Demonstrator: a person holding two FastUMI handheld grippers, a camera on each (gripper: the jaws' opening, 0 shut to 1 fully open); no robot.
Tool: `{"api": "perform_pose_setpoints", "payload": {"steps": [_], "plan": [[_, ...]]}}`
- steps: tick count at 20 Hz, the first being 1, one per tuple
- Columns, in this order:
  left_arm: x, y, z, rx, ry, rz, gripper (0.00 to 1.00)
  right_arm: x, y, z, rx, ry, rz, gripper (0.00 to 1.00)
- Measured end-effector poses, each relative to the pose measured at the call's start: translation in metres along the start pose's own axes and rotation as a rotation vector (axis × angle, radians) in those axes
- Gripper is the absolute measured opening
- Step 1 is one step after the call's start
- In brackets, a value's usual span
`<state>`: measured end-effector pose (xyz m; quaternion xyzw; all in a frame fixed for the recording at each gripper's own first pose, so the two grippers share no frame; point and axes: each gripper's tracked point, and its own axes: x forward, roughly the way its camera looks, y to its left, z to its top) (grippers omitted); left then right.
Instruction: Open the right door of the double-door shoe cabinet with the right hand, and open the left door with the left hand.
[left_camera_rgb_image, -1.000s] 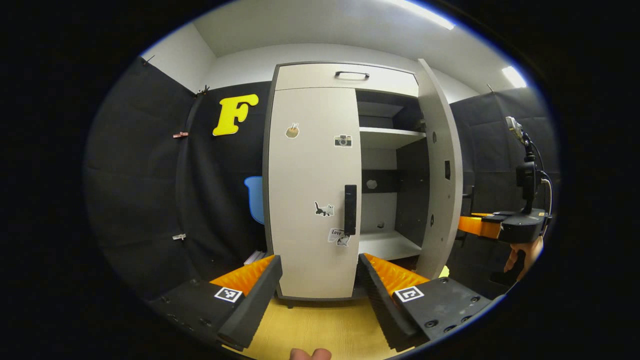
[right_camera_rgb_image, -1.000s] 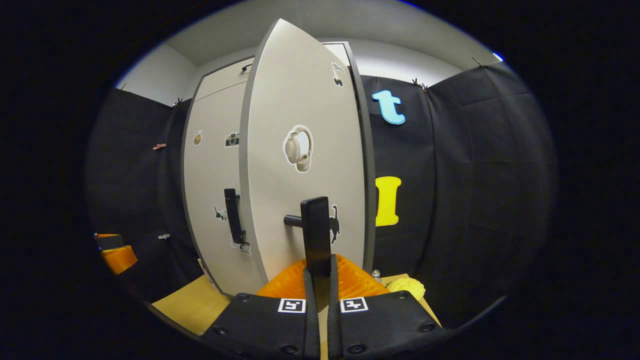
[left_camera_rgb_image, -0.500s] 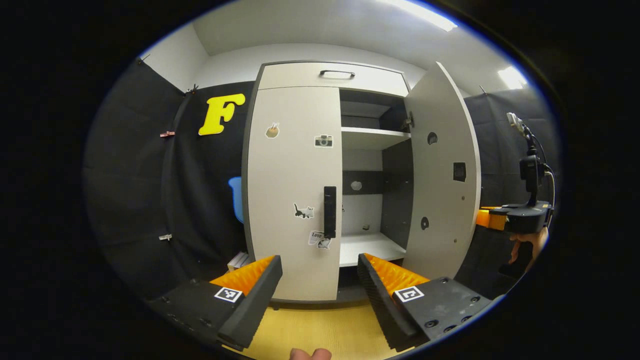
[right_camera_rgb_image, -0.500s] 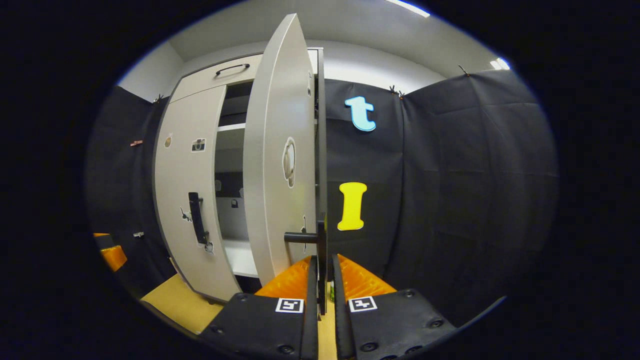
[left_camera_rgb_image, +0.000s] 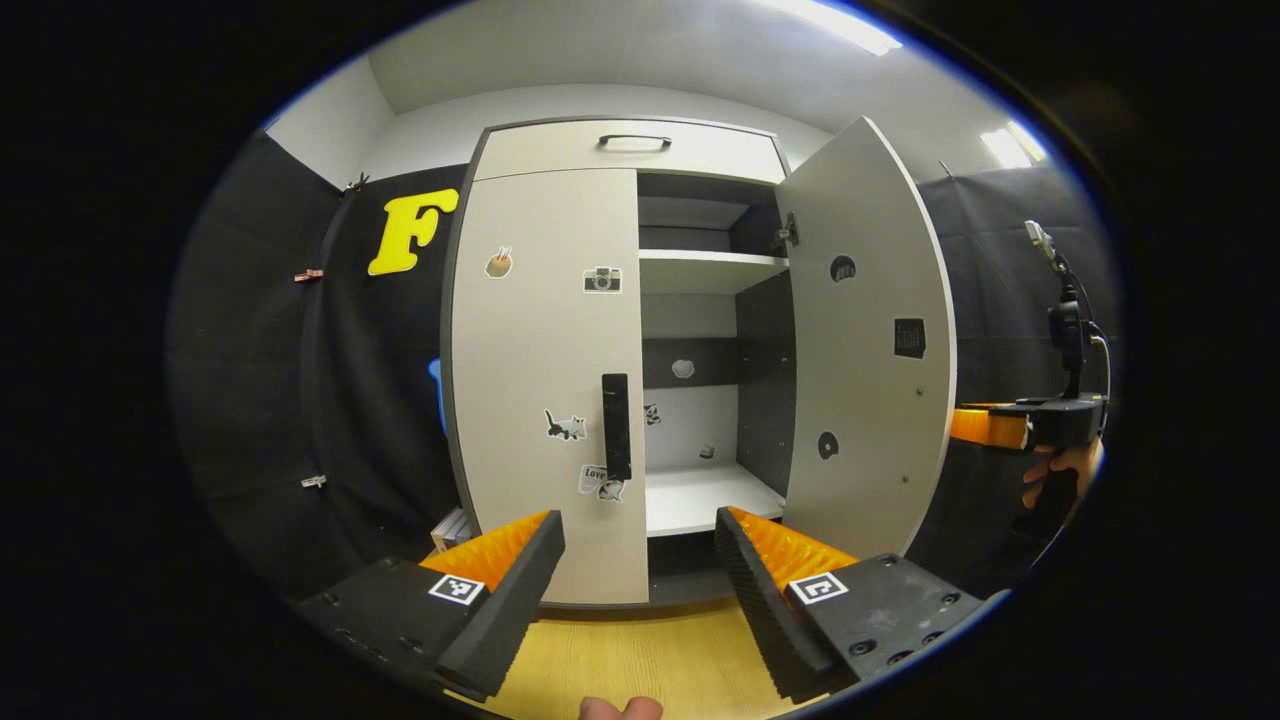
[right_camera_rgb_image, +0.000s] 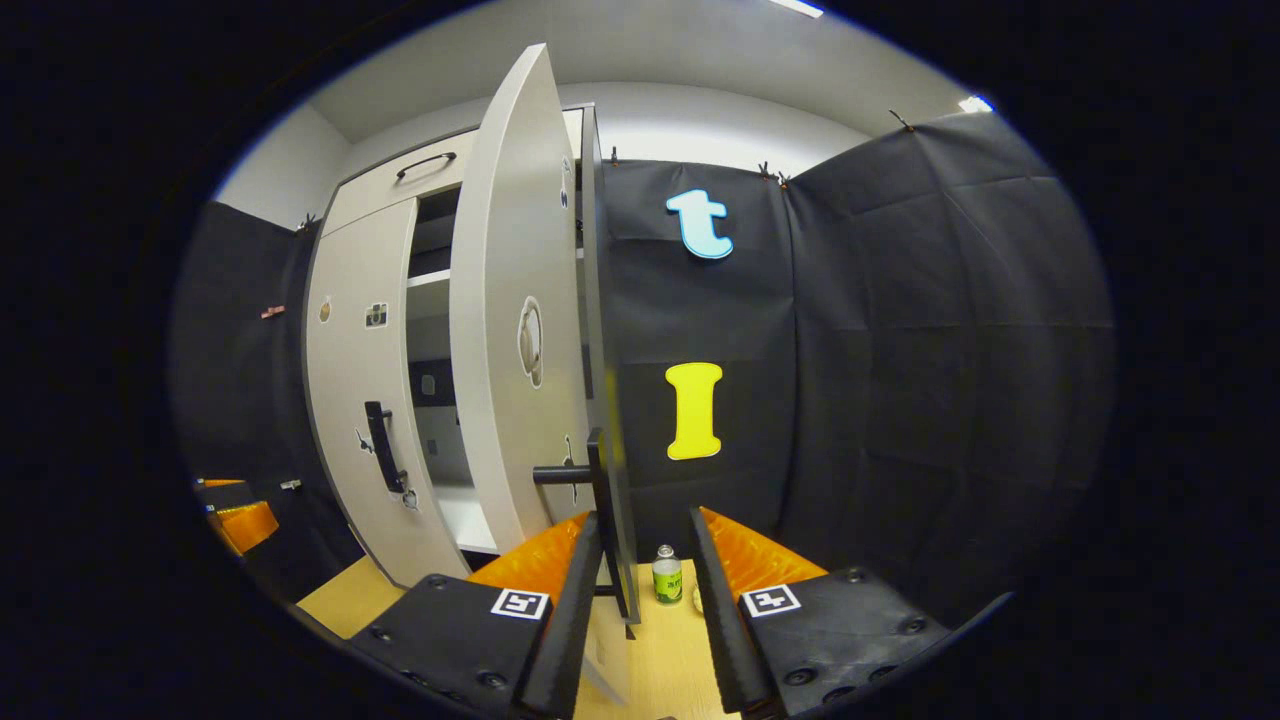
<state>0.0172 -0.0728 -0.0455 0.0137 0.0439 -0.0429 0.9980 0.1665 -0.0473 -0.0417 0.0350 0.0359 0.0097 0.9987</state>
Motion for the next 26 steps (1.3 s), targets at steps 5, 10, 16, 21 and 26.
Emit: {"api": "perform_pose_setpoints", "payload": {"steps": [5,10,16,21,26], "plan": [[0.012,-0.006,0.002,-0.019,0.000,-0.009,0.95,-0.003,-0.003,0.001,-0.017,0.004,-0.019,0.57],[0.035,-0.003,0.014,-0.060,-0.026,-0.023,0.95,-0.018,-0.015,0.003,0.027,0.002,-0.061,0.83],[0.086,0.014,0.025,-0.012,-0.063,0.030,0.95,-0.038,-0.014,0.013,-0.001,-0.043,-0.088,0.96],[0.134,0.018,0.023,0.013,-0.051,0.049,0.95,-0.050,-0.004,0.026,0.005,-0.110,-0.081,0.98],[0.181,0.033,0.013,0.019,-0.037,0.089,0.95,-0.063,0.007,0.039,-0.060,-0.191,-0.060,0.98]]}}
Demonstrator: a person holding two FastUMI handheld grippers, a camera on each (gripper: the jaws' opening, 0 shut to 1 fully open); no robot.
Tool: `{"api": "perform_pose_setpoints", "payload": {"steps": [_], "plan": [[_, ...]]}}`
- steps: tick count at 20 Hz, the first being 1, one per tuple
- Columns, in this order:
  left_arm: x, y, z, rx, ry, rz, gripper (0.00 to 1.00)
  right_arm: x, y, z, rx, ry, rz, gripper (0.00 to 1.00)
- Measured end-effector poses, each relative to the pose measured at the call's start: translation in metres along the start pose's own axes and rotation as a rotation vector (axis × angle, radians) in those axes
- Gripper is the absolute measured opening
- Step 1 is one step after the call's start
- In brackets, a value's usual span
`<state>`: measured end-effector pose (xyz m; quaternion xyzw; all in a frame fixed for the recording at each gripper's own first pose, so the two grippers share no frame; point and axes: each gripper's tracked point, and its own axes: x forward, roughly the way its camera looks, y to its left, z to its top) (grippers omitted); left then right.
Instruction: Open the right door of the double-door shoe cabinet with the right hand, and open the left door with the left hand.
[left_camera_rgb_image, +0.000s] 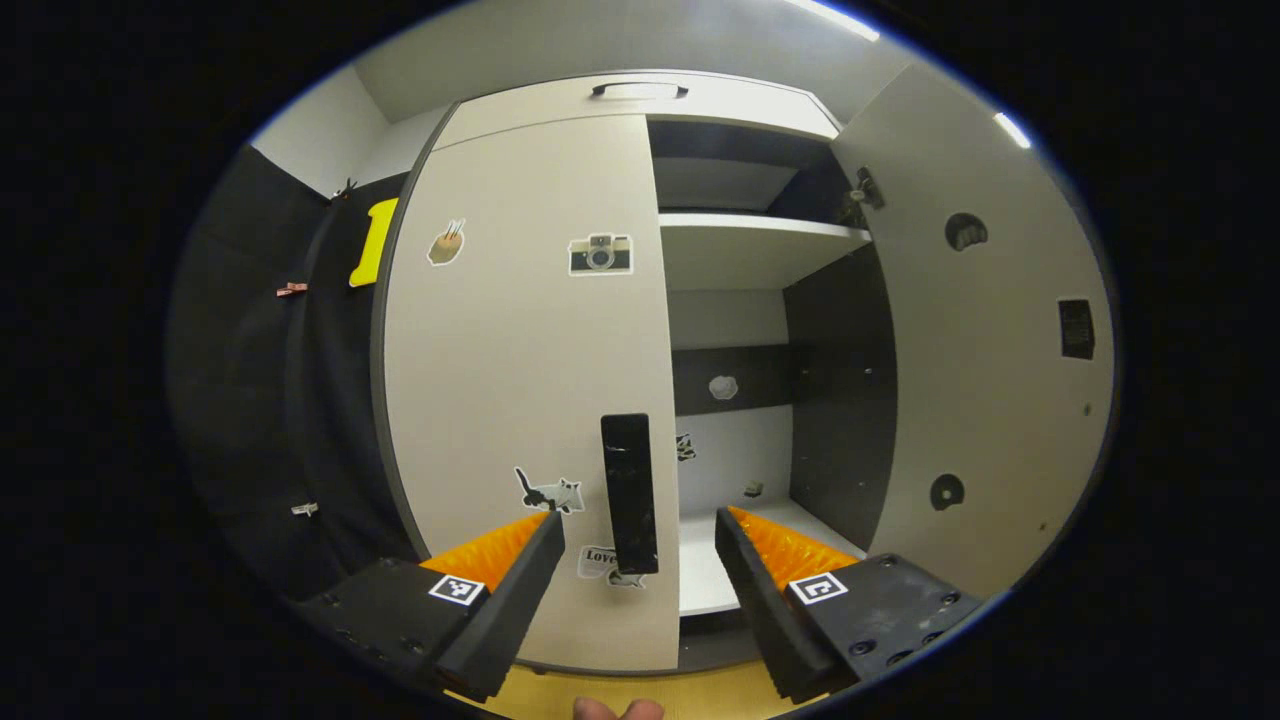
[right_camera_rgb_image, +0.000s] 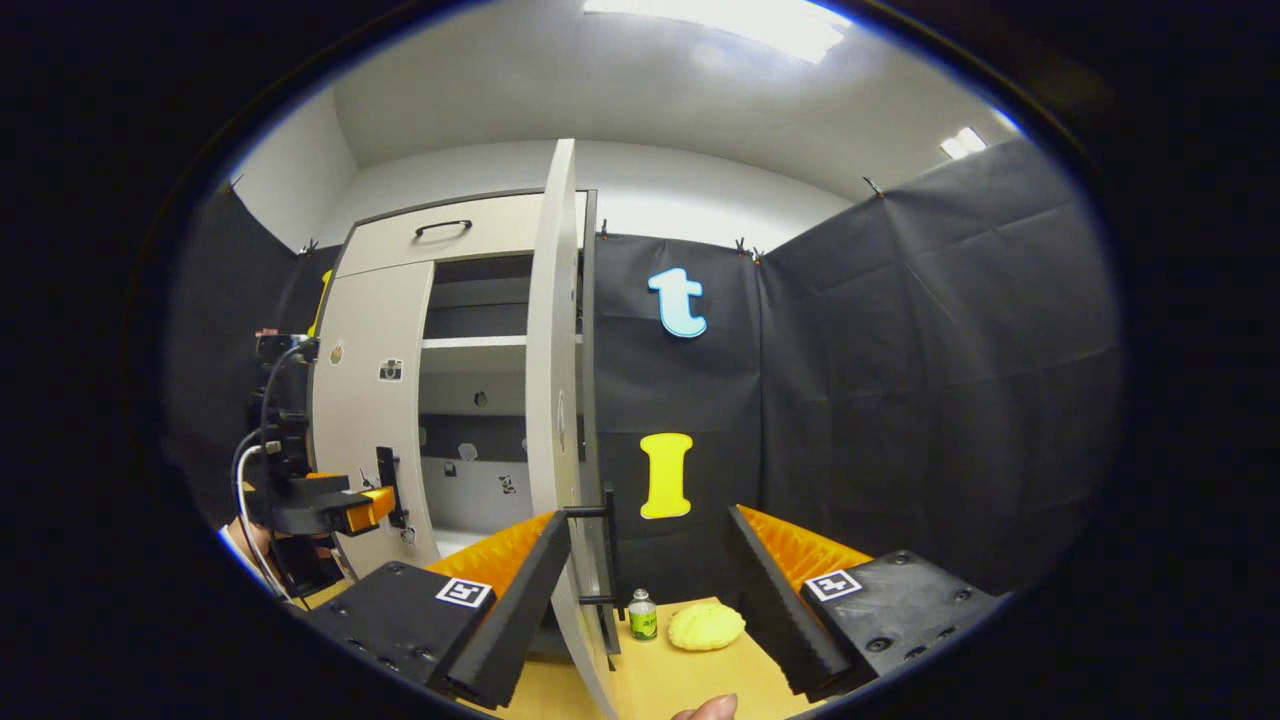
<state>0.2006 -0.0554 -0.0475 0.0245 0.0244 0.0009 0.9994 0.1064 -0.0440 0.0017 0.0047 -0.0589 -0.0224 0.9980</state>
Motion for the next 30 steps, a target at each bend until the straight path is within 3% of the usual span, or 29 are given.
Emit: {"api": "perform_pose_setpoints", "payload": {"steps": [4,5,6,9,11,16,21,24,30], "plan": [[0.032,0.008,-0.008,-0.023,0.010,0.022,0.95,-0.005,-0.004,-0.007,0.061,0.045,-0.024,0.98],[0.039,0.008,-0.011,-0.016,0.015,0.020,0.95,-0.005,-0.007,-0.009,0.071,0.054,-0.035,0.94],[0.045,0.008,-0.013,-0.008,0.022,0.020,0.95,-0.006,-0.008,-0.012,0.072,0.063,-0.041,0.98],[0.058,0.008,-0.019,0.010,0.029,0.024,0.93,-0.006,-0.015,-0.016,0.063,0.076,-0.056,0.98],[0.065,0.010,-0.021,0.025,0.033,0.034,0.84,-0.006,-0.016,-0.019,0.060,0.086,-0.056,0.98],[0.069,0.005,-0.022,-0.031,0.037,0.010,0.37,-0.007,-0.019,-0.025,0.019,0.111,-0.047,0.98],[0.070,0.004,-0.029,-0.019,0.062,-0.002,0.29,-0.011,-0.018,-0.019,0.047,0.100,-0.040,0.98],[0.064,0.004,-0.028,-0.049,0.069,-0.020,0.19,-0.015,-0.016,-0.019,0.052,0.094,-0.031,0.98],[0.024,0.016,-0.029,-0.070,0.074,-0.080,0.17,-0.015,-0.004,-0.023,0.033,0.106,-0.005,0.98]]}}
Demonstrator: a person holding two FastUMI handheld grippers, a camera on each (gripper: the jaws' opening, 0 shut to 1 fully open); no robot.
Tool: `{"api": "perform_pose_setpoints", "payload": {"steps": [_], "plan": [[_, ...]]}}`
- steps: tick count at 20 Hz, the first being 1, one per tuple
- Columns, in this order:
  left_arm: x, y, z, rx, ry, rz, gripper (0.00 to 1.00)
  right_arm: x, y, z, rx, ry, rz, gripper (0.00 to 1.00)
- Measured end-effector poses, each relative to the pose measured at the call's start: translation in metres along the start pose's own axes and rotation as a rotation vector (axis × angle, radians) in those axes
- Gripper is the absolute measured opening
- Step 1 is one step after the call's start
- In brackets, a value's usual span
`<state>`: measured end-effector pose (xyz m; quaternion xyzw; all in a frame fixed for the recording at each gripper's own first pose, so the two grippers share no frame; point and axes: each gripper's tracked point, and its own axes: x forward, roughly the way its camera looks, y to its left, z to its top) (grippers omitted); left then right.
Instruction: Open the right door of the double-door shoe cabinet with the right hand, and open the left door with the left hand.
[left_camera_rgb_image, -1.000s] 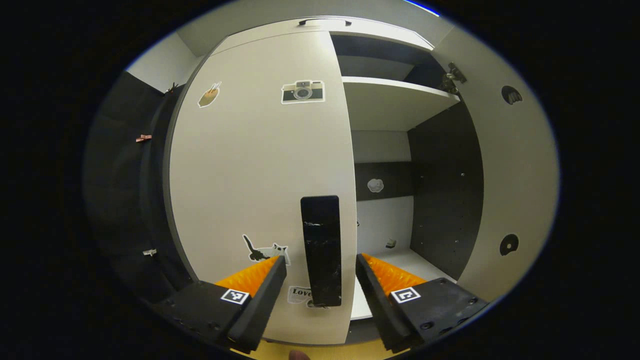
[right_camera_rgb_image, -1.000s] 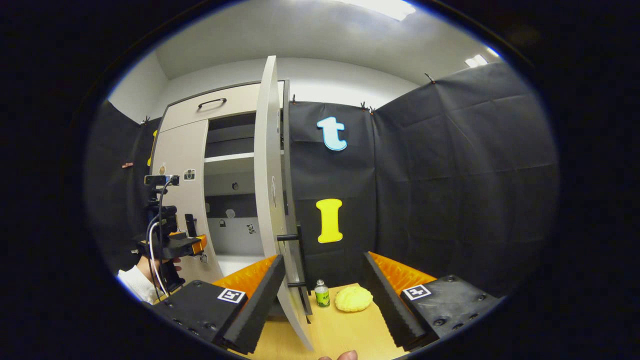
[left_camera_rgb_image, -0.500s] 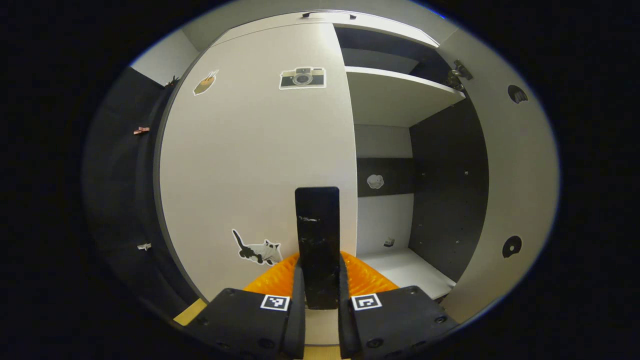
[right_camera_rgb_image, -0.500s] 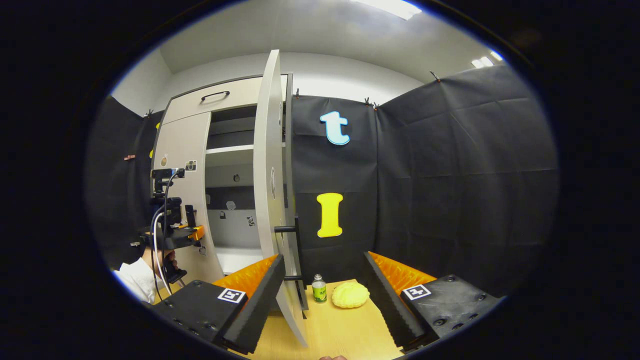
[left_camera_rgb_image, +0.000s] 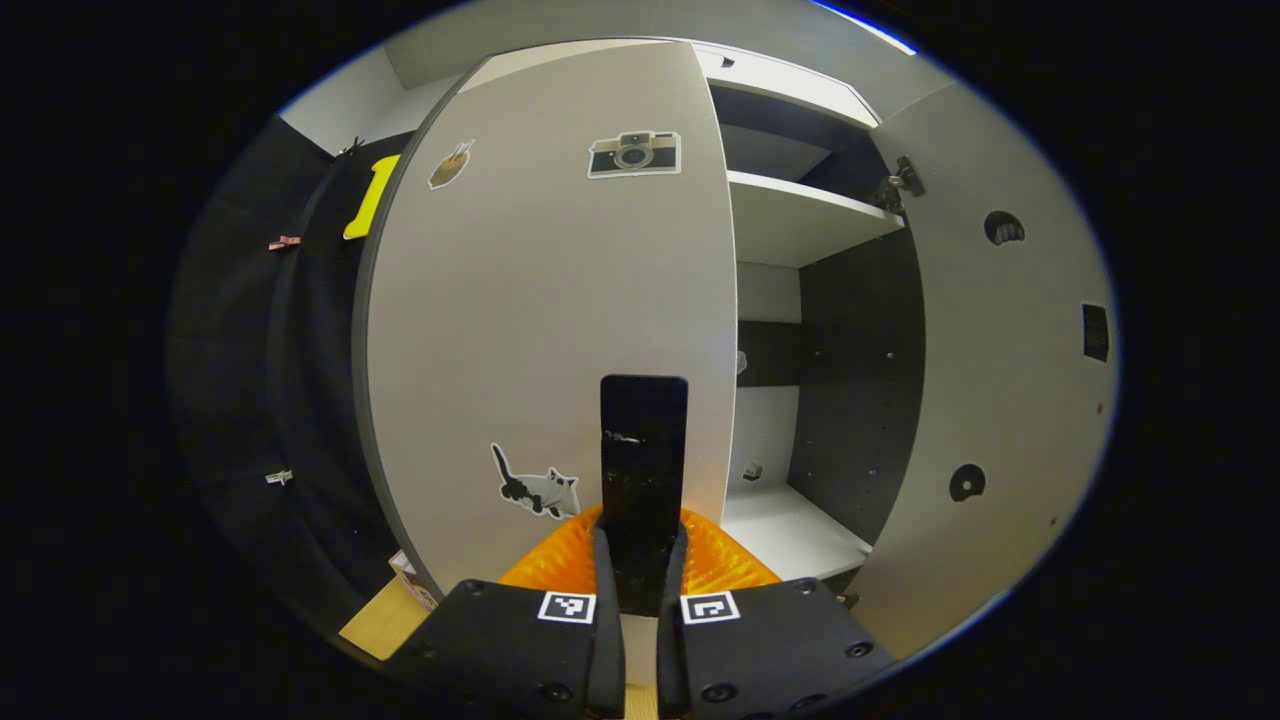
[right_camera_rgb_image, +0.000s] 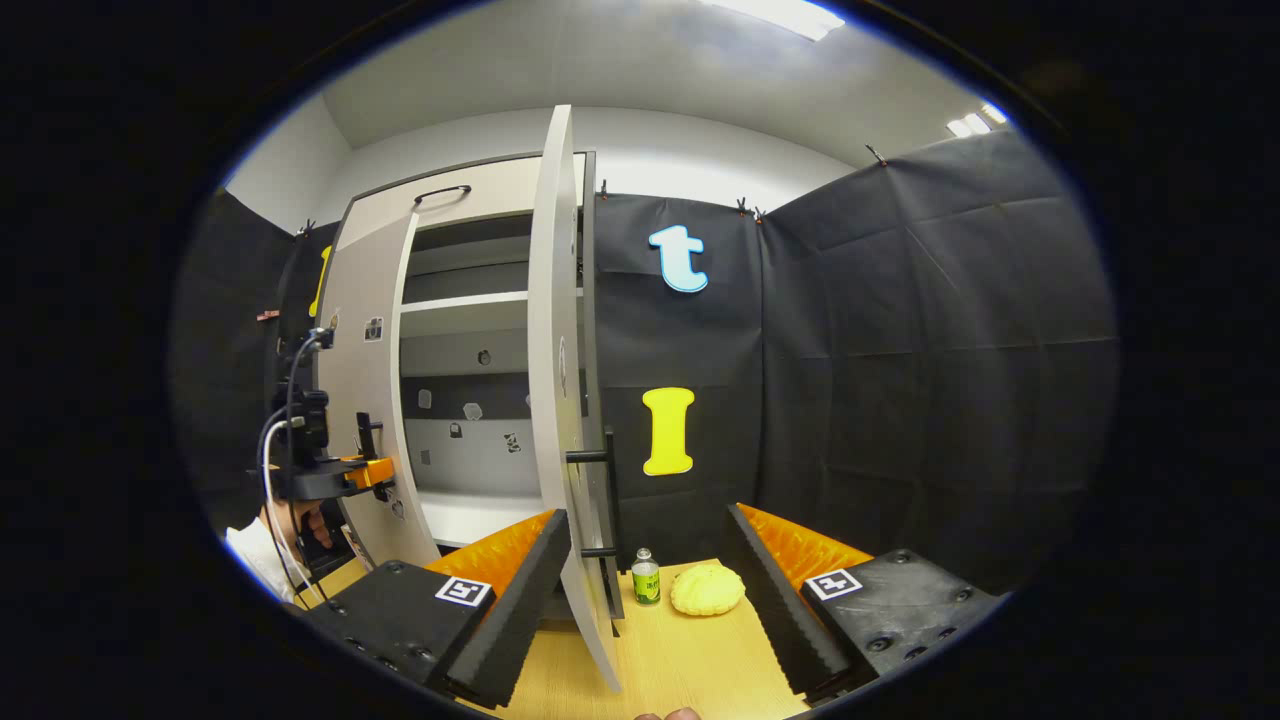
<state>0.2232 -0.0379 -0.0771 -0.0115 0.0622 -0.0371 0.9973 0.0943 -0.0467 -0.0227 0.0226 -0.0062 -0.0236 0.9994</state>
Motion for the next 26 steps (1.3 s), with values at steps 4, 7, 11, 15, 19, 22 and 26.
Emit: {"api": "perform_pose_setpoints", "payload": {"steps": [4,7,11,15,19,22,26], "plan": [[-0.027,0.014,-0.007,-0.011,0.012,-0.044,0.17,-0.004,0.023,-0.003,0.026,0.014,0.037,0.98],[-0.046,0.028,-0.010,-0.010,0.011,-0.042,0.17,-0.005,0.043,-0.008,0.012,0.020,0.066,1.00],[-0.072,0.044,-0.013,-0.016,0.021,-0.050,0.15,-0.006,0.067,-0.012,0.020,0.027,0.095,0.98],[-0.099,0.074,-0.013,-0.001,0.033,-0.033,0.18,-0.007,0.089,-0.014,0.036,0.024,0.122,0.98],[-0.108,0.086,-0.014,0.024,0.045,-0.044,0.16,-0.008,0.114,-0.016,0.041,0.020,0.154,0.98],[-0.113,0.093,-0.013,0.016,0.038,-0.039,0.16,-0.010,0.126,-0.019,0.032,0.026,0.173,0.98],[-0.120,0.106,-0.014,0.007,0.034,-0.029,0.16,-0.007,0.128,-0.017,0.031,0.018,0.170,0.98]]}}
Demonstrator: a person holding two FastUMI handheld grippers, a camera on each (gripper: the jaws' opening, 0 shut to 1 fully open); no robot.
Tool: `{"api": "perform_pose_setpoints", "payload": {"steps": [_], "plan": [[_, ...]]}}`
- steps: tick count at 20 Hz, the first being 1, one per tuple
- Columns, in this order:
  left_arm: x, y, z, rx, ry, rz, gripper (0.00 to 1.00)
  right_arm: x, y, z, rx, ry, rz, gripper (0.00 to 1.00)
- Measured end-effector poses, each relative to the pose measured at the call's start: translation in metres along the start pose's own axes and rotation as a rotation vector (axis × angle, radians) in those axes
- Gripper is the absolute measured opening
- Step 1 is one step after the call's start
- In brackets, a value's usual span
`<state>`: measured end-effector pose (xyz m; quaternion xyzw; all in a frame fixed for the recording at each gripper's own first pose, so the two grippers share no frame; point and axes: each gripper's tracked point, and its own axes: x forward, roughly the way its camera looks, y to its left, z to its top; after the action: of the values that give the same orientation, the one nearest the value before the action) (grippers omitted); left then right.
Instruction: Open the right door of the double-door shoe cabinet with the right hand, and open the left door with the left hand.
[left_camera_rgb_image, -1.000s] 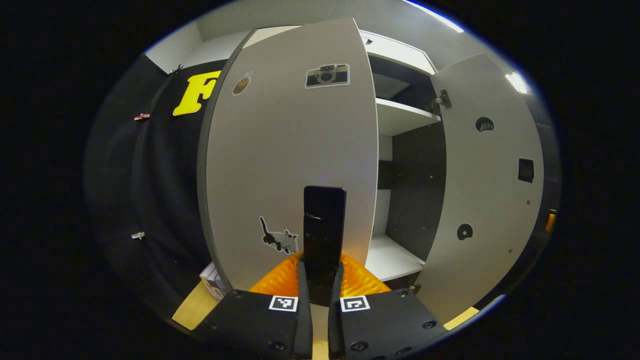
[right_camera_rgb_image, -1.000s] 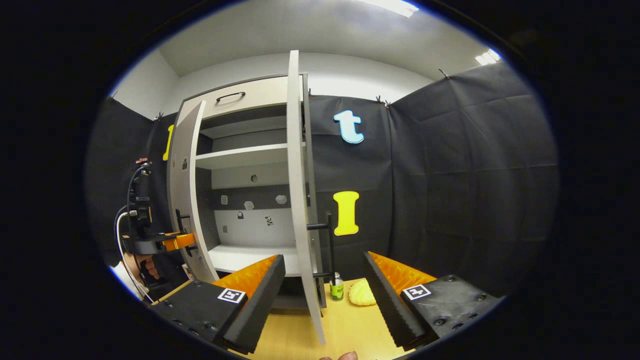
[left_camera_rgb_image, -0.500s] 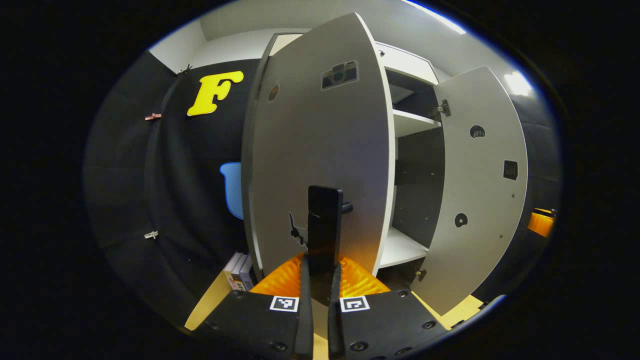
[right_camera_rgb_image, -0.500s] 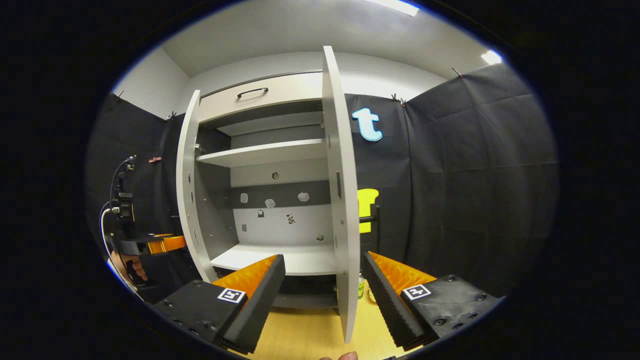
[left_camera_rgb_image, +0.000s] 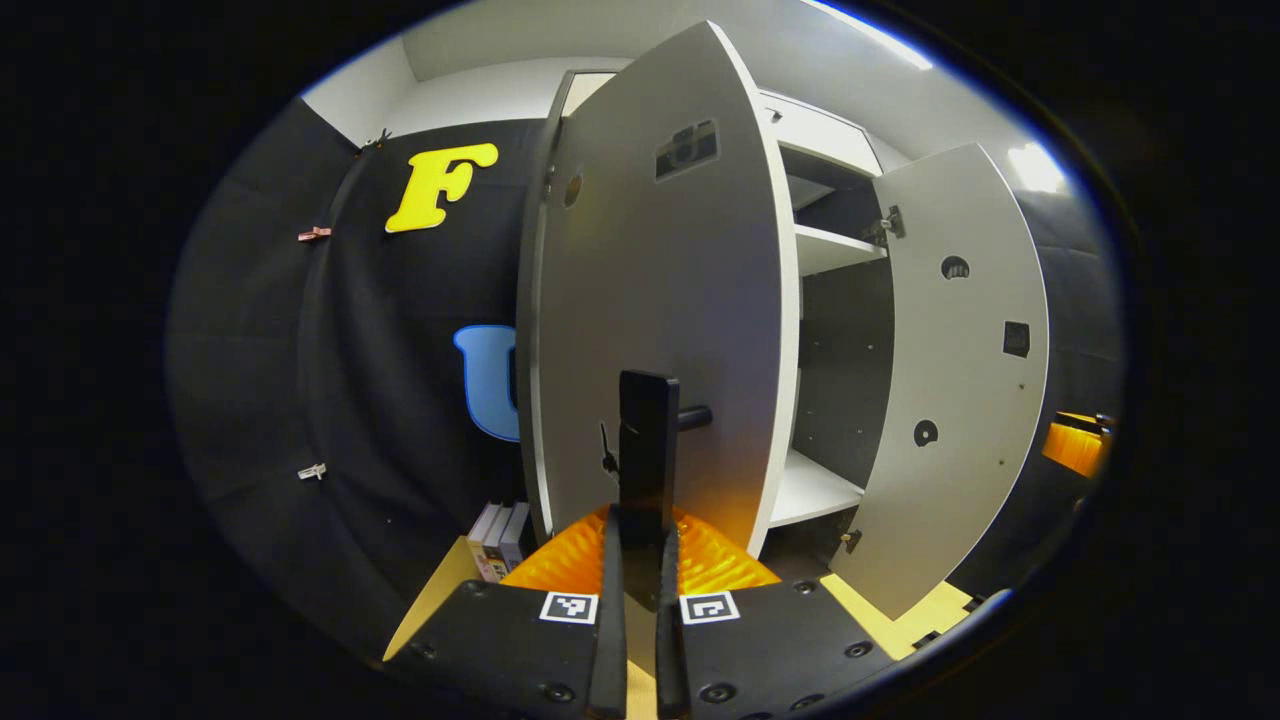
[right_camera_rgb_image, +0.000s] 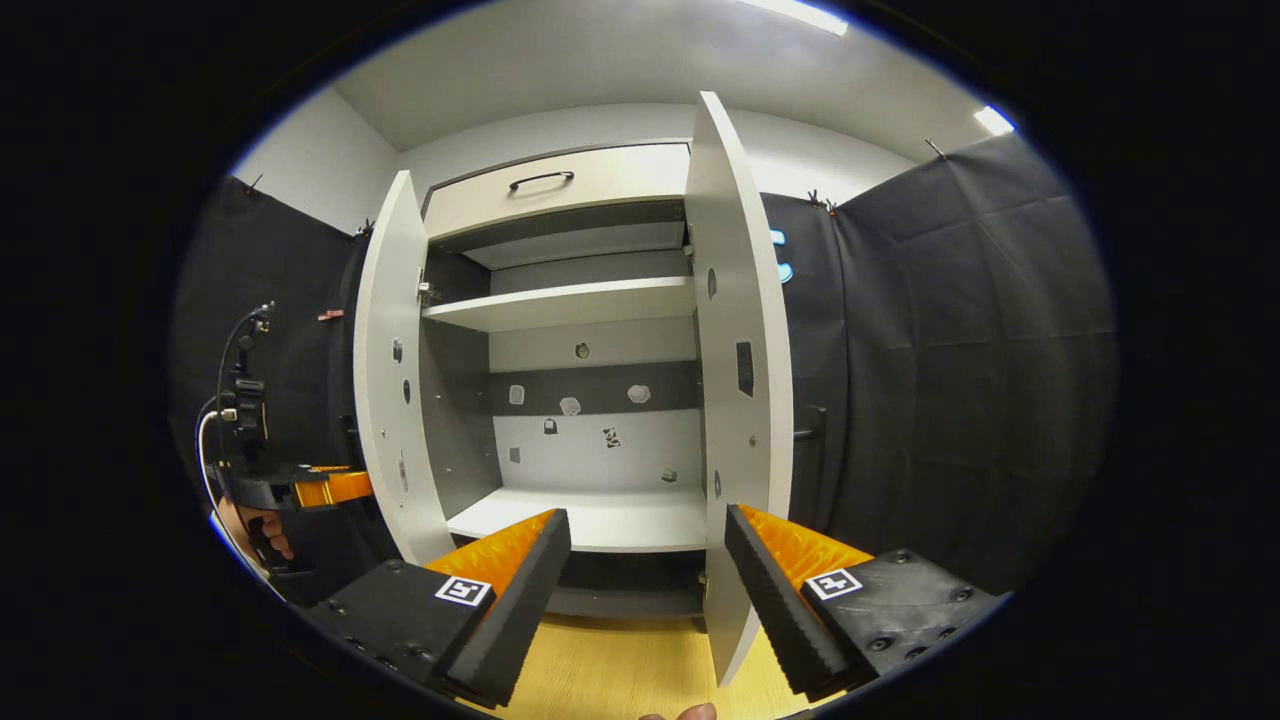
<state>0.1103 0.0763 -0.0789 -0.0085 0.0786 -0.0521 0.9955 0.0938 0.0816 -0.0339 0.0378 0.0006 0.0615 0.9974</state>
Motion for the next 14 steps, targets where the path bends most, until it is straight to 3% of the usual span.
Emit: {"api": "perform_pose_setpoints", "payload": {"steps": [8,14], "plan": [[-0.012,0.028,-0.002,0.002,0.005,0.038,0.16,0.002,0.023,-0.008,0.005,0.016,0.033,0.98],[-0.022,0.075,-0.019,-0.021,0.051,0.108,0.14,0.003,0.027,-0.009,0.008,0.015,0.021,0.98]]}}
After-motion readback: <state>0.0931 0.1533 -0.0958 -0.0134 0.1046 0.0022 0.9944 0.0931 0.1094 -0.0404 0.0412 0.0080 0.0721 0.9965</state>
